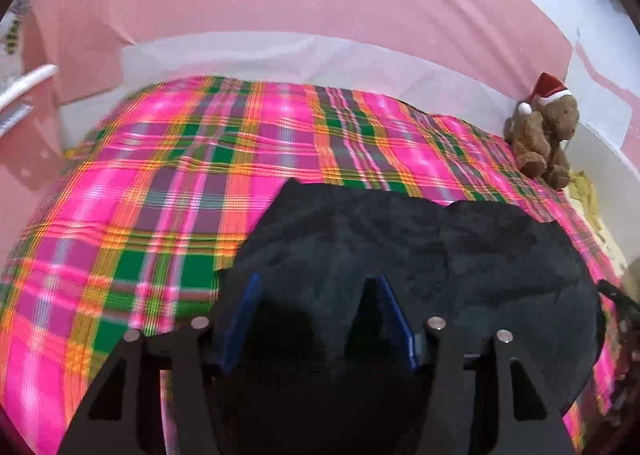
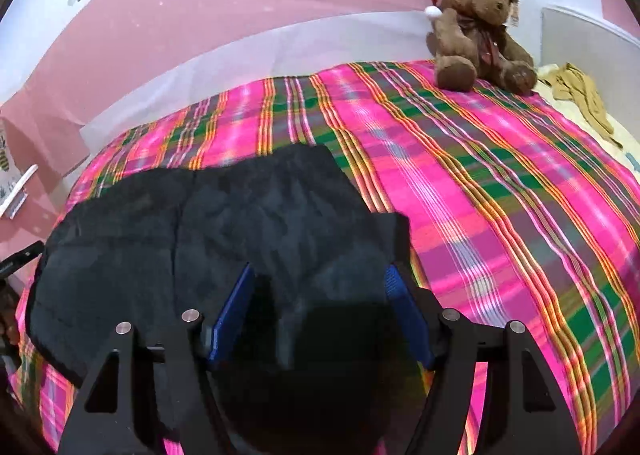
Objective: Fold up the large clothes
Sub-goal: 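Grasp the folded jacket edge with both tools and lift it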
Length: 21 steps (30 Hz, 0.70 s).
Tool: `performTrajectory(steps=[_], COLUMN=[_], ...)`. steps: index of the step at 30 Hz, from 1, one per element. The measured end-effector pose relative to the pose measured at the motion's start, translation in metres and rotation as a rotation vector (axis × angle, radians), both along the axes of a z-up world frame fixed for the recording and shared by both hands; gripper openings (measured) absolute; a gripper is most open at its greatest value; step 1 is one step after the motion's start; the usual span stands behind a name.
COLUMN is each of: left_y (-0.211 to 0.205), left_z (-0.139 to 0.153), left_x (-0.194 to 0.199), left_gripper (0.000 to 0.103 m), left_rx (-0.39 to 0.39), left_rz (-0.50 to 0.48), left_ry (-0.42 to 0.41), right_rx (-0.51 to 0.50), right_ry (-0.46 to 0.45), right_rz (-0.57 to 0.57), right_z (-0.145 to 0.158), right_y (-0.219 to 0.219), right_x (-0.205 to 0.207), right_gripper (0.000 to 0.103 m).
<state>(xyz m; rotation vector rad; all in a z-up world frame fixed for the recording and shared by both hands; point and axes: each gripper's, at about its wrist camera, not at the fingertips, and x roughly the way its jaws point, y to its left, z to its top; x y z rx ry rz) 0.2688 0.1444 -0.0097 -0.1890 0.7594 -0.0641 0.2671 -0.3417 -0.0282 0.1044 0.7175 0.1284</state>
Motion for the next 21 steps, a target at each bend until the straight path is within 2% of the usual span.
performTrajectory(steps=[1,4,7,12,21], left_y=[-0.001,-0.003,-0.006,-0.007,-0.011], left_z=[-0.005,-0.018,-0.023,-0.030,-0.028], left_x=[0.010,0.027,0.031,0.032,0.033], left_gripper=[0.059,0.059,0.059,0.060,0.060], left_rx=[-0.003,-0.005,0.007,0.001,0.038], left_rz=[0.002,-0.001,-0.012,-0.016,-0.010], left_ry=[0.023,0.048,0.047,0.037,0.037], right_rx=[0.002,-0.009,-0.053,-0.086,-0.136], right_ry=[0.007,0.071,0.102,0.103,0.097], right_rz=[0.008,0.004,0.006,0.008,0.002], right_z=[-0.001,-0.015,-0.026,-0.036,-0.036], right_y=[0.002,0.002,0.001,0.003,0.009], right_x=[0.007,0.032,0.043,0.044,0.043], right_gripper=[0.055,0.048,0.048,0.048,0.048])
